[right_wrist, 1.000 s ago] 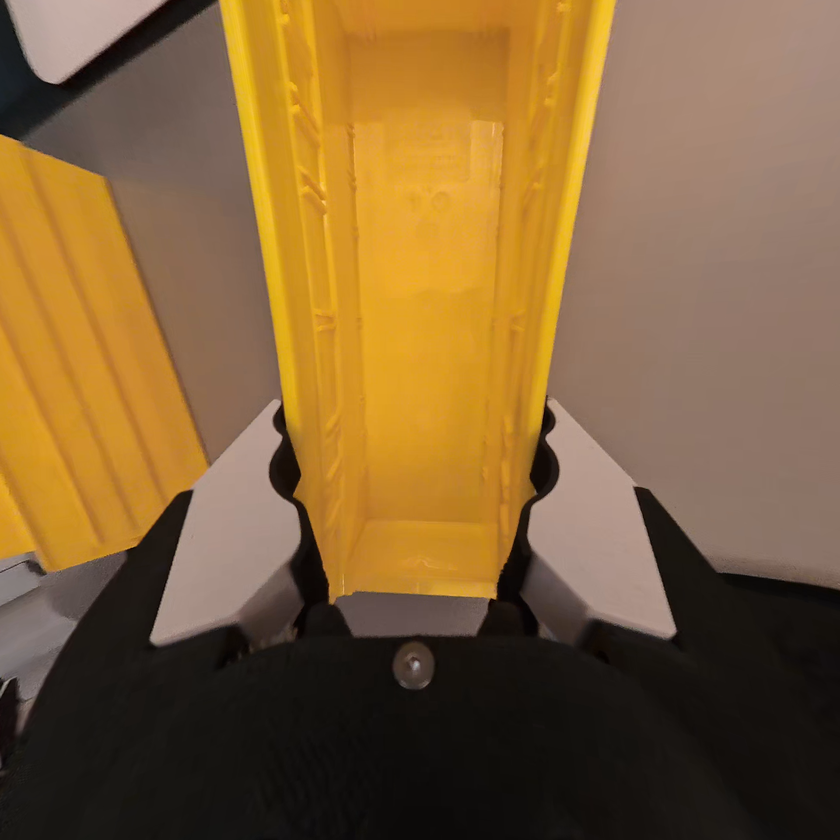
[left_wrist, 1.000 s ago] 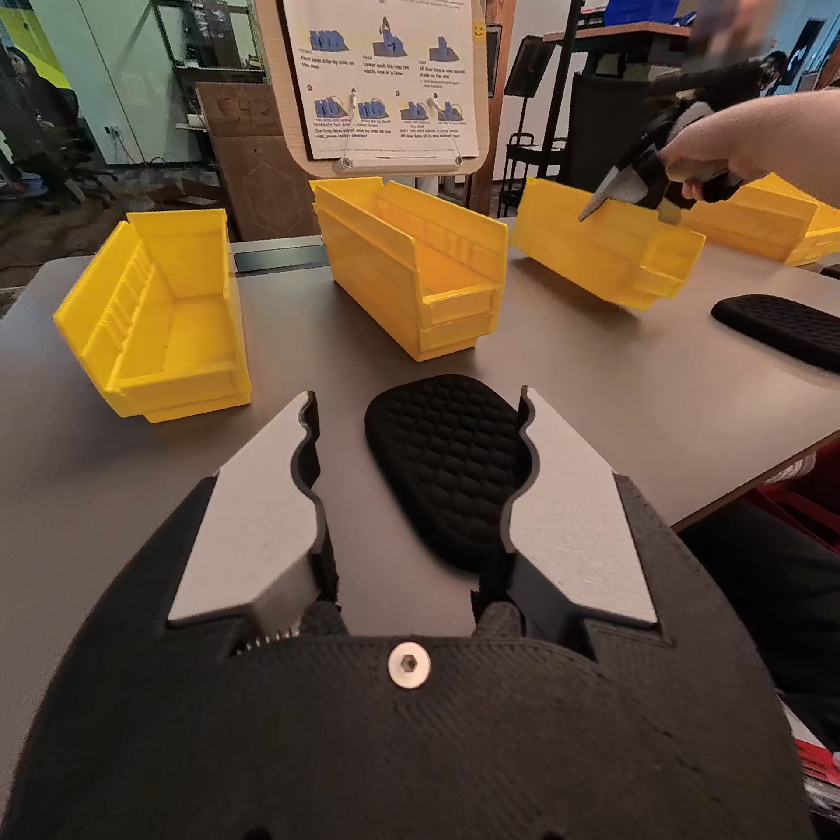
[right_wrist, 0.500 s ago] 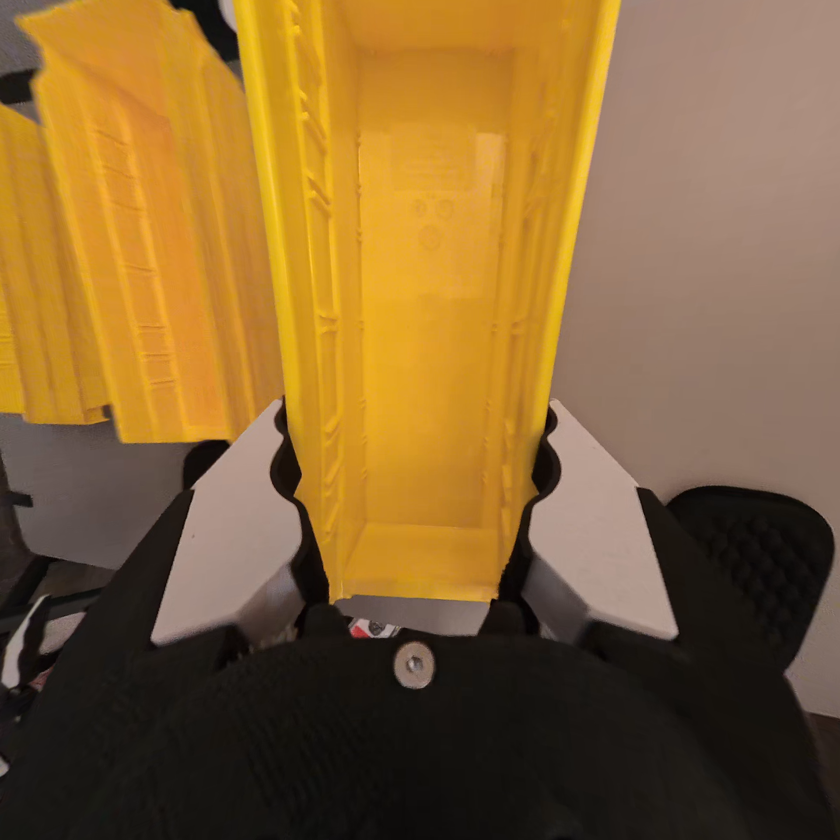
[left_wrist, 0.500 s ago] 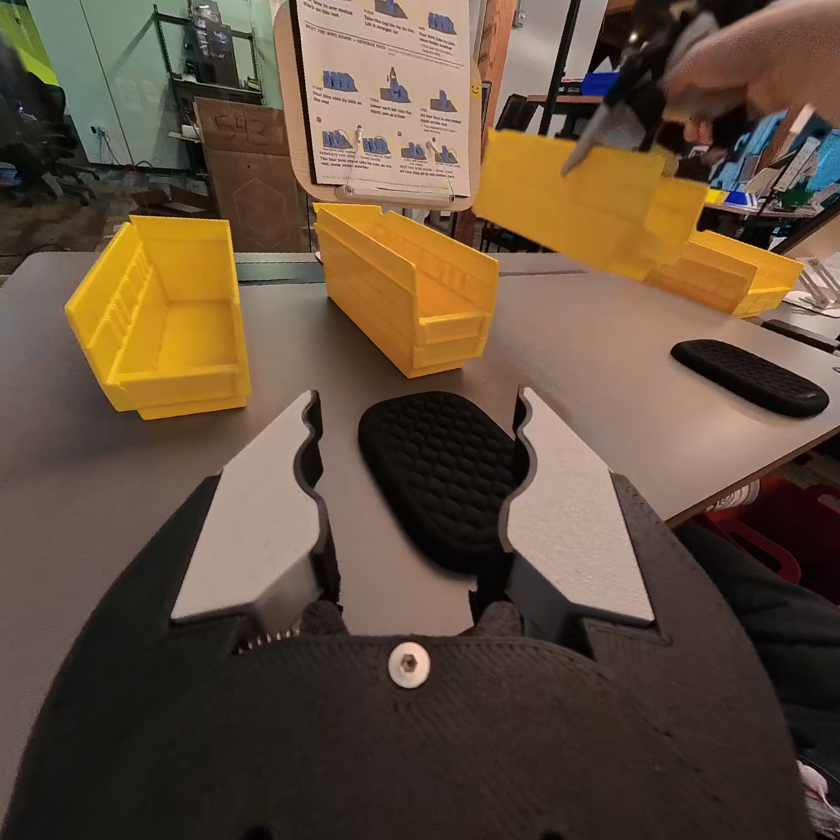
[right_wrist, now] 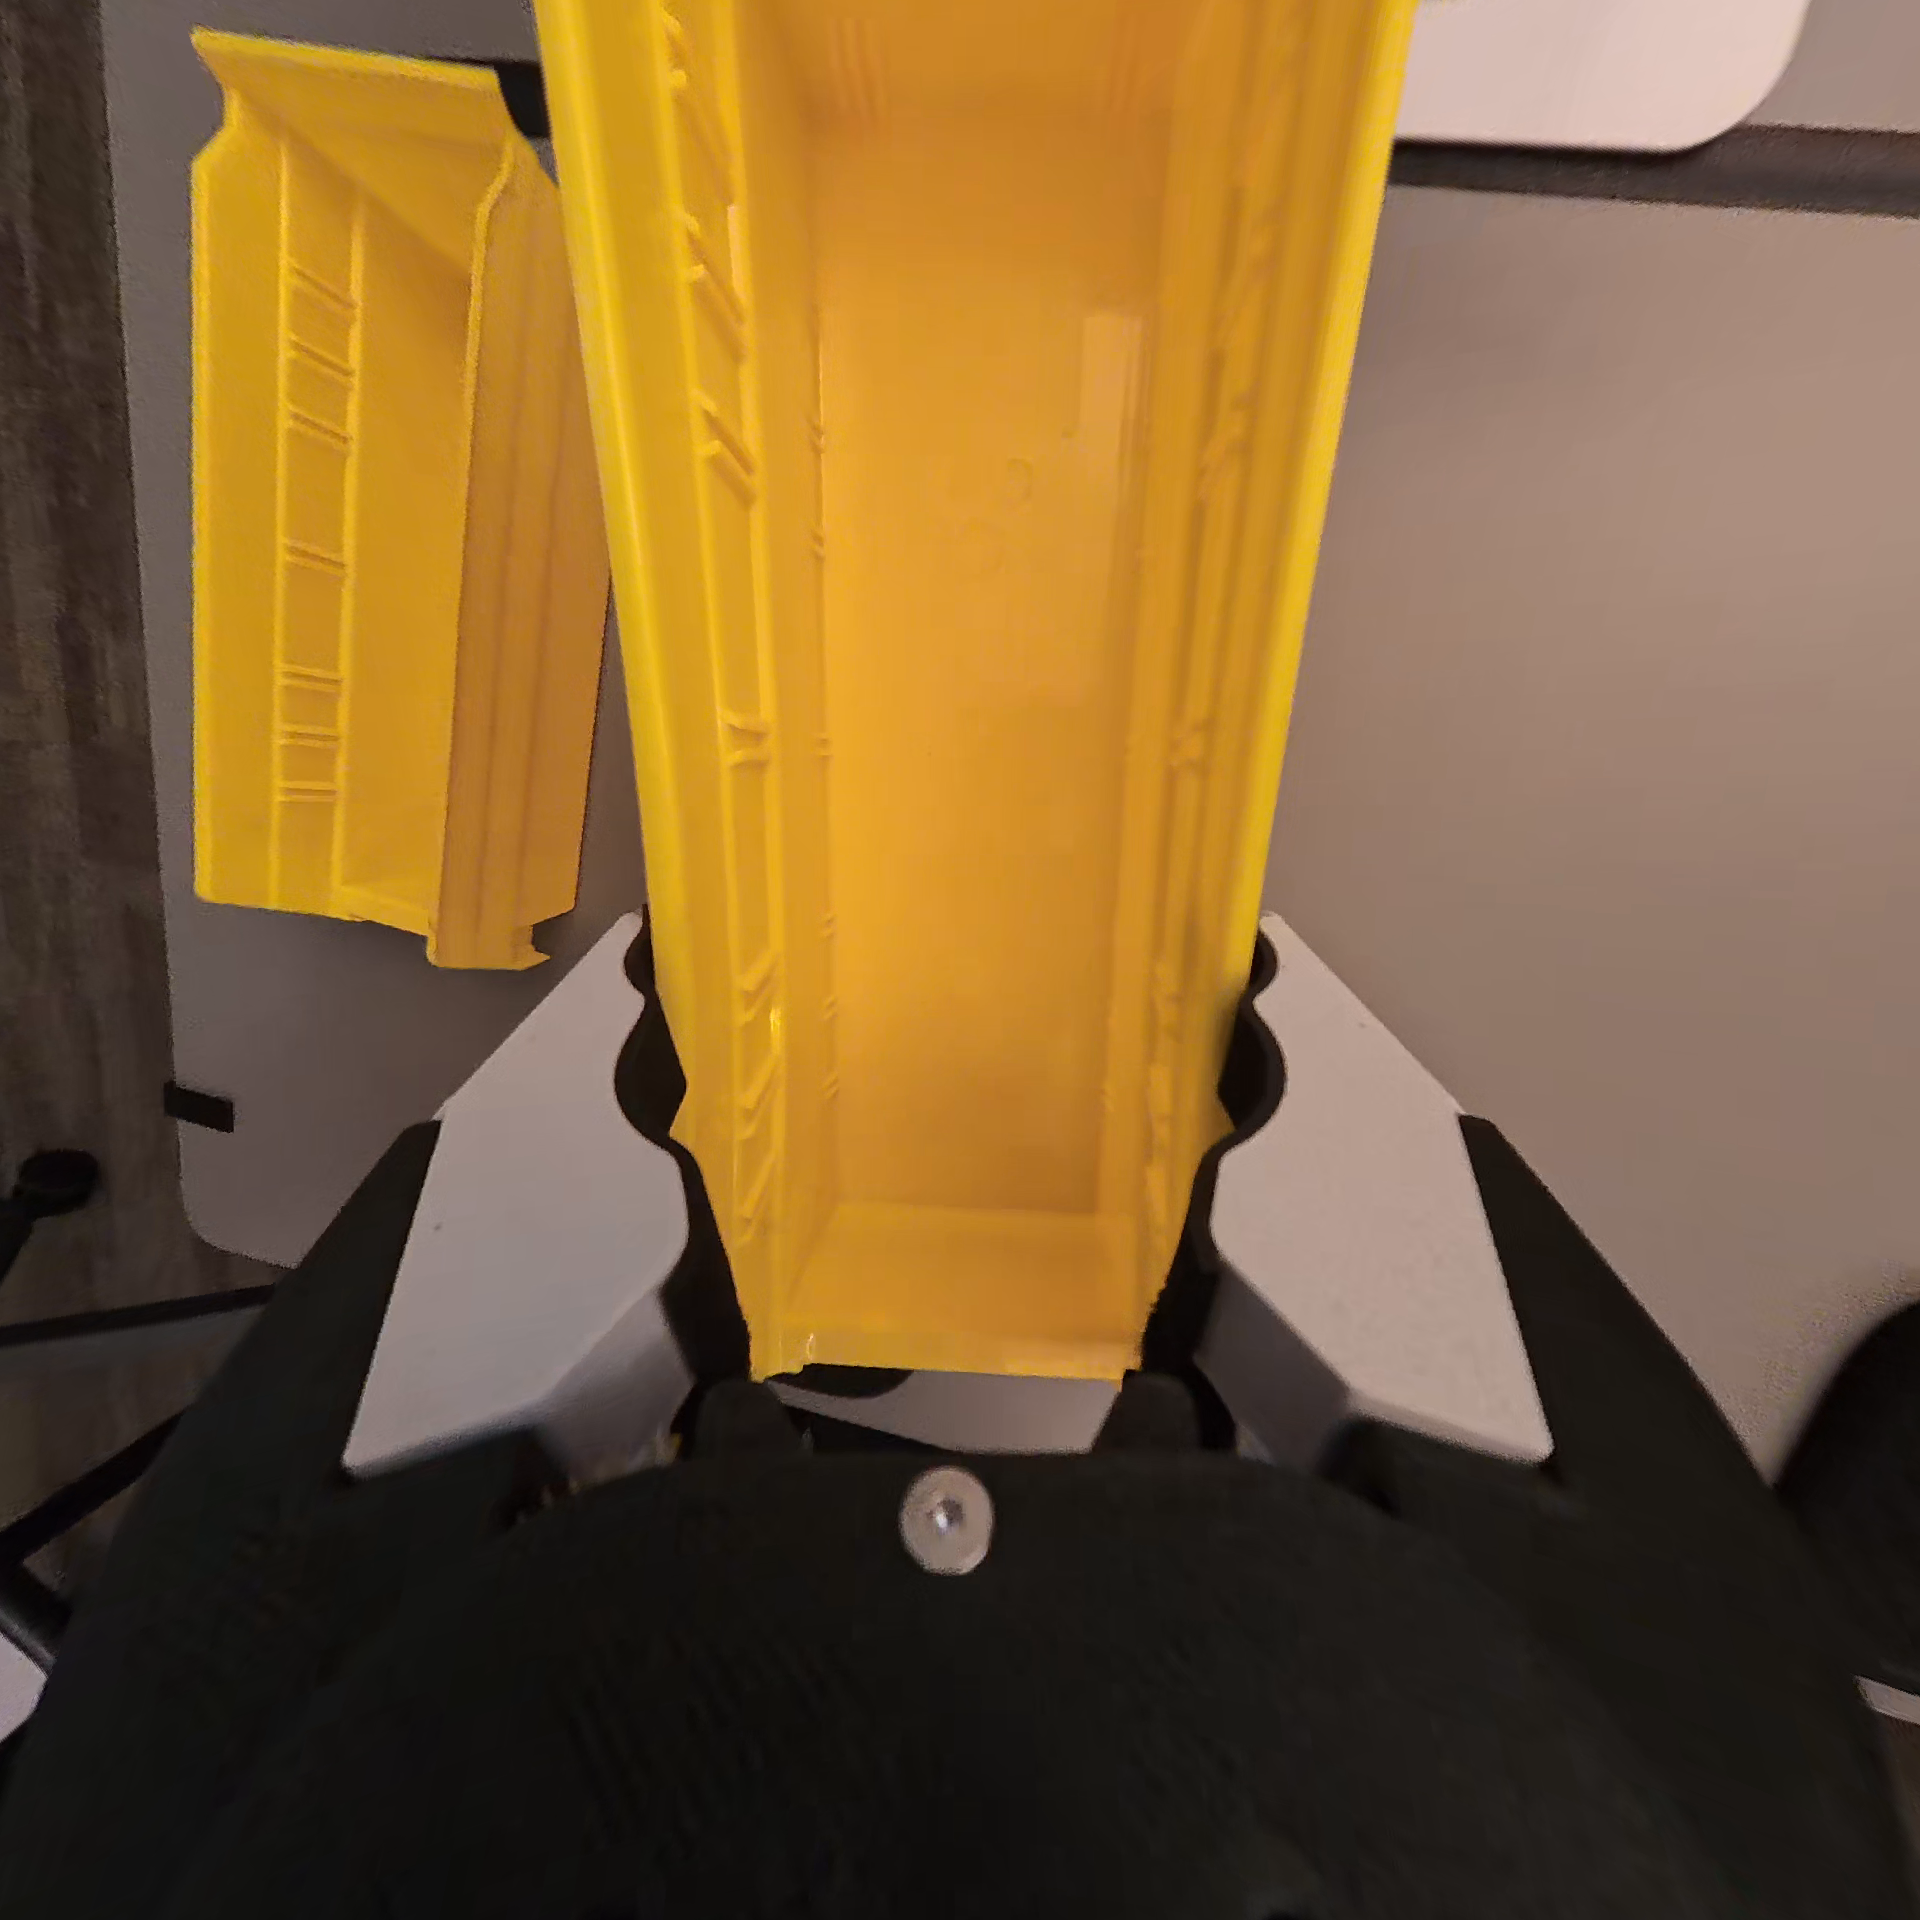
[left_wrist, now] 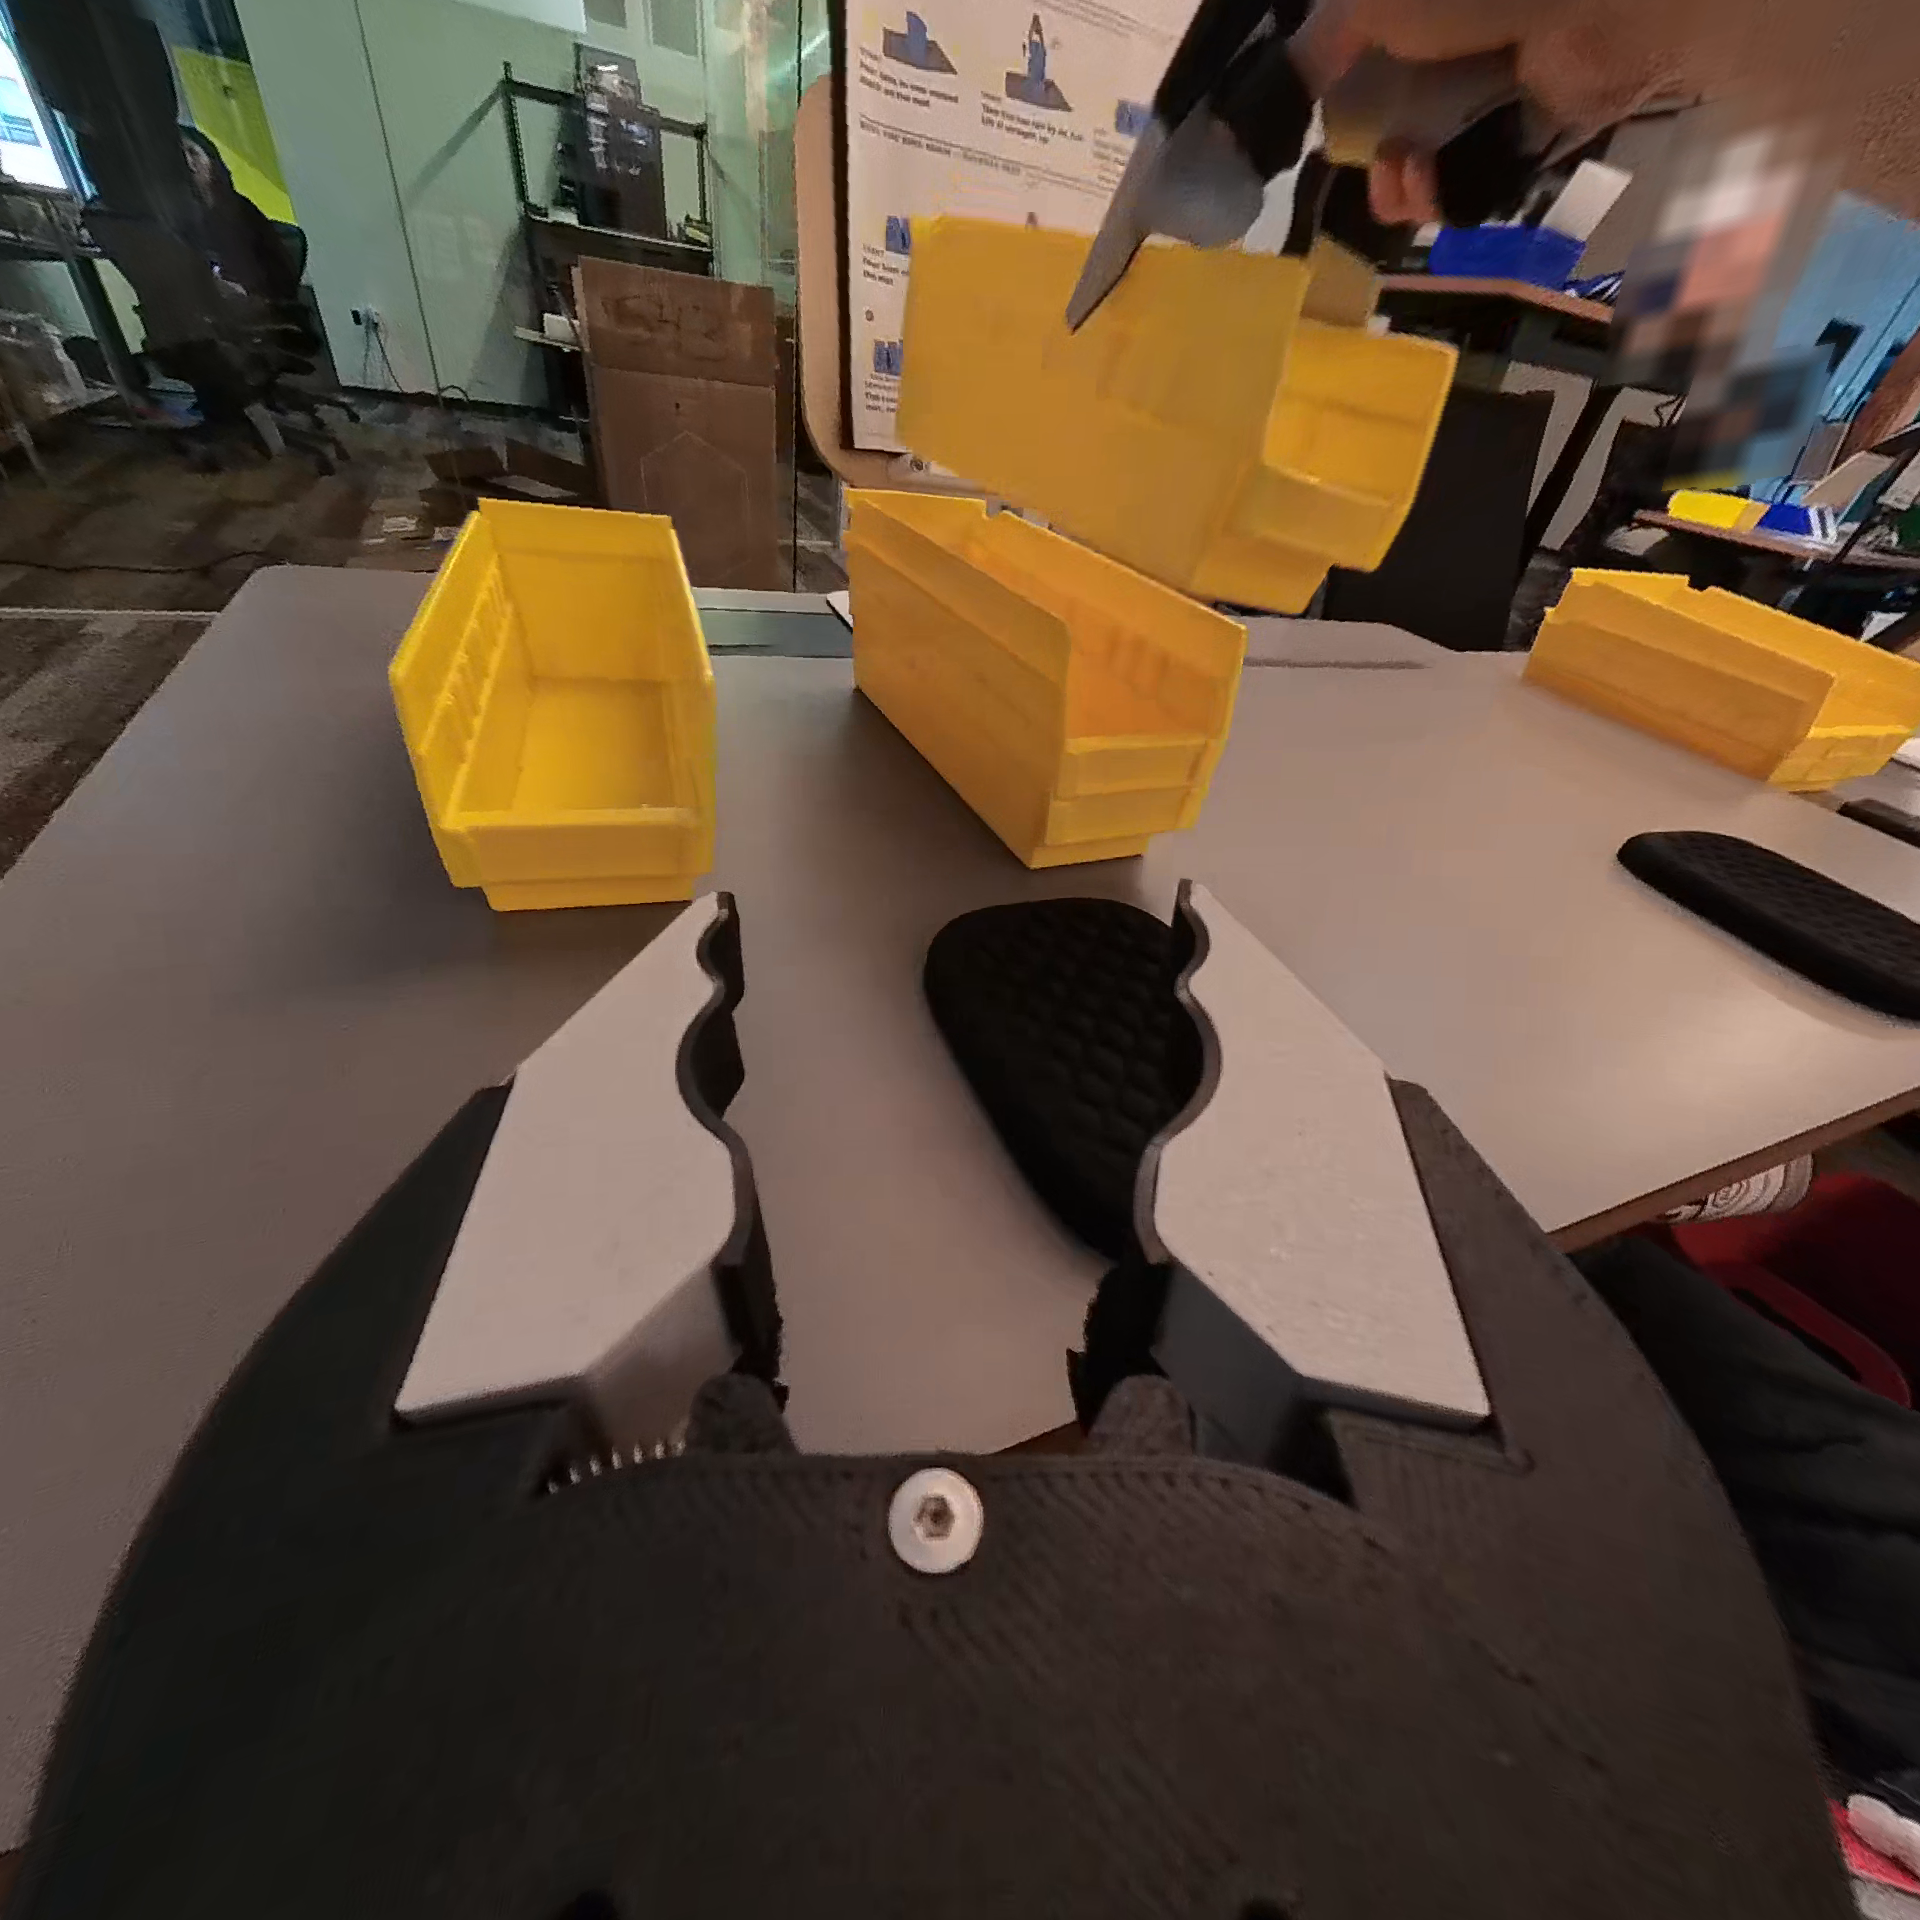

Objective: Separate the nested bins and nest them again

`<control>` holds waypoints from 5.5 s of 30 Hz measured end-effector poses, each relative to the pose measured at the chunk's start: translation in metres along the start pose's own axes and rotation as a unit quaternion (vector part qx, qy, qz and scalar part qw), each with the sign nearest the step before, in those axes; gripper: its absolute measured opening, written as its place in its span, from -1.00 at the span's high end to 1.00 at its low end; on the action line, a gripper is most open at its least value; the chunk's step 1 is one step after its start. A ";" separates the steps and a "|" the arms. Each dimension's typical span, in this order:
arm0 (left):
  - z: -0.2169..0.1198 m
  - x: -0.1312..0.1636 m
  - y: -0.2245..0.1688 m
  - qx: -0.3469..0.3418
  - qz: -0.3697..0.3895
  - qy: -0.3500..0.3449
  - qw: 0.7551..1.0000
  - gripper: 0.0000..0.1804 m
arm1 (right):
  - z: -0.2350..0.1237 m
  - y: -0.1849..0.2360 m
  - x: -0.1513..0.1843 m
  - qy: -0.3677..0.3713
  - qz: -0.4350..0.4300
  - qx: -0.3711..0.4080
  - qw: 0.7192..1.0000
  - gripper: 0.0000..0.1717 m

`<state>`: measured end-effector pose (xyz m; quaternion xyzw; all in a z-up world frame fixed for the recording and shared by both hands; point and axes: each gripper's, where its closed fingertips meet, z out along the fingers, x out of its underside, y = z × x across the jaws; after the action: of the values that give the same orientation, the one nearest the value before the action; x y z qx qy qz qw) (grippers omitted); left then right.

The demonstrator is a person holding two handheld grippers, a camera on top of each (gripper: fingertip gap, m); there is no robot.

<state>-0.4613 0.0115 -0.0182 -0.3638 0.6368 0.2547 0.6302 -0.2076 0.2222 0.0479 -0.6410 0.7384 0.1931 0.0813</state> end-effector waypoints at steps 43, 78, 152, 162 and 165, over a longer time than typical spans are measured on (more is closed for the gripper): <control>0.016 0.012 -0.013 0.003 0.020 0.032 0.999 0.11 | 0.086 0.000 -0.025 -0.088 -0.015 0.040 0.995 -0.21; 0.012 0.010 -0.036 0.032 0.021 0.030 0.999 0.10 | 0.084 0.002 -0.033 -0.117 -0.024 0.037 0.992 -0.20; 0.290 0.037 0.187 -0.223 -0.087 0.606 0.758 -0.29 | -0.166 -0.169 -0.052 -0.550 -0.151 -0.365 0.736 -0.31; 0.267 0.004 0.166 -0.250 -0.104 0.608 0.746 -0.24 | -0.189 -0.196 -0.050 -0.576 -0.107 -0.376 0.718 -0.25; 0.260 -0.035 0.155 -0.268 -0.104 0.595 0.750 -0.26 | -0.185 -0.198 -0.051 -0.563 -0.096 -0.393 0.721 -0.24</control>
<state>-0.4251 0.3138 -0.0242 -0.6596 0.7470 0.0801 0.0226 0.0181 0.1764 0.2000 -0.4561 0.3494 0.7823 0.2407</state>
